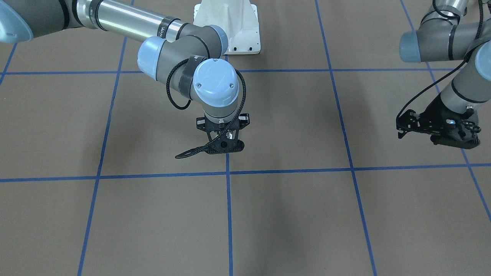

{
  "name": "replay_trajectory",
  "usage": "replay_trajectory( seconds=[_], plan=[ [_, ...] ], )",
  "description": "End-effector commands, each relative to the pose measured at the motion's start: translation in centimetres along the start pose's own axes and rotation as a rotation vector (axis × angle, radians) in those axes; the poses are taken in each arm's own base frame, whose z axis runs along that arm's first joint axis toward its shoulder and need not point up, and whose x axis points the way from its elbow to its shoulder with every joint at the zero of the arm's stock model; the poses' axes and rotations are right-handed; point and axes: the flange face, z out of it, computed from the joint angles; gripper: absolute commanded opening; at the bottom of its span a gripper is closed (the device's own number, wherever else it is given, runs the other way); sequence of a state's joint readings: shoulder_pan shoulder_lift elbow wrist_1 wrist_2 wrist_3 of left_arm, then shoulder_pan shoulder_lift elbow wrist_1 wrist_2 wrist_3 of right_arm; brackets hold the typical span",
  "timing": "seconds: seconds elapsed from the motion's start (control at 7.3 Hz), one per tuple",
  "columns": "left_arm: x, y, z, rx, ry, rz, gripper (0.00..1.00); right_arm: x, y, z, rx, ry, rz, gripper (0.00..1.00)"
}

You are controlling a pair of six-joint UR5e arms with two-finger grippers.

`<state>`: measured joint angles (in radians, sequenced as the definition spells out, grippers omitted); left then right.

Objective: Assemble PPR valve and pipe with both arms
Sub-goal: 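Lower and press the chrome fitting into the valve top with the right gripper, then open the right gripper and release the chrome fitting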

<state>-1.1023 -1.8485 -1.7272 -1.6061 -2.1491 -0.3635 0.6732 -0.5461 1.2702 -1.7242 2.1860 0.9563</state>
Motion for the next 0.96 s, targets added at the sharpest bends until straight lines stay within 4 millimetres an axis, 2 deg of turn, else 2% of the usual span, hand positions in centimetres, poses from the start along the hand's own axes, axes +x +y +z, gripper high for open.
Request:
replay_trajectory(
  seconds=[0.0,0.14,0.27,0.41,0.55,0.69,0.82],
  plan=[
    [0.0,0.0,0.1,-0.002,0.0,0.0,1.0,-0.1,0.1,0.0,0.0,-0.001,0.001,0.45],
    [0.0,0.0,0.1,-0.002,0.0,0.0,1.0,-0.1,0.1,0.0,0.0,-0.002,0.0,0.52],
    [0.0,0.0,0.1,-0.002,0.0,0.0,1.0,-0.2,0.1,-0.1,0.008,-0.012,-0.007,0.91],
    [0.0,0.0,0.2,-0.003,-0.001,-0.001,1.0,-0.6,0.1,-0.5,0.026,-0.04,0.019,0.98],
    [0.0,0.0,0.2,-0.003,-0.001,0.001,1.0,-0.8,-0.1,-1.6,0.05,-0.069,0.025,0.98],
    [0.0,0.0,0.2,-0.003,-0.001,0.008,1.0,-0.6,-0.3,-3.6,0.075,-0.087,0.025,0.98],
    [-0.1,0.0,0.0,-0.001,-0.001,0.009,1.0,0.3,-0.4,-6.9,0.13,-0.096,0.036,0.99]
  ],
)
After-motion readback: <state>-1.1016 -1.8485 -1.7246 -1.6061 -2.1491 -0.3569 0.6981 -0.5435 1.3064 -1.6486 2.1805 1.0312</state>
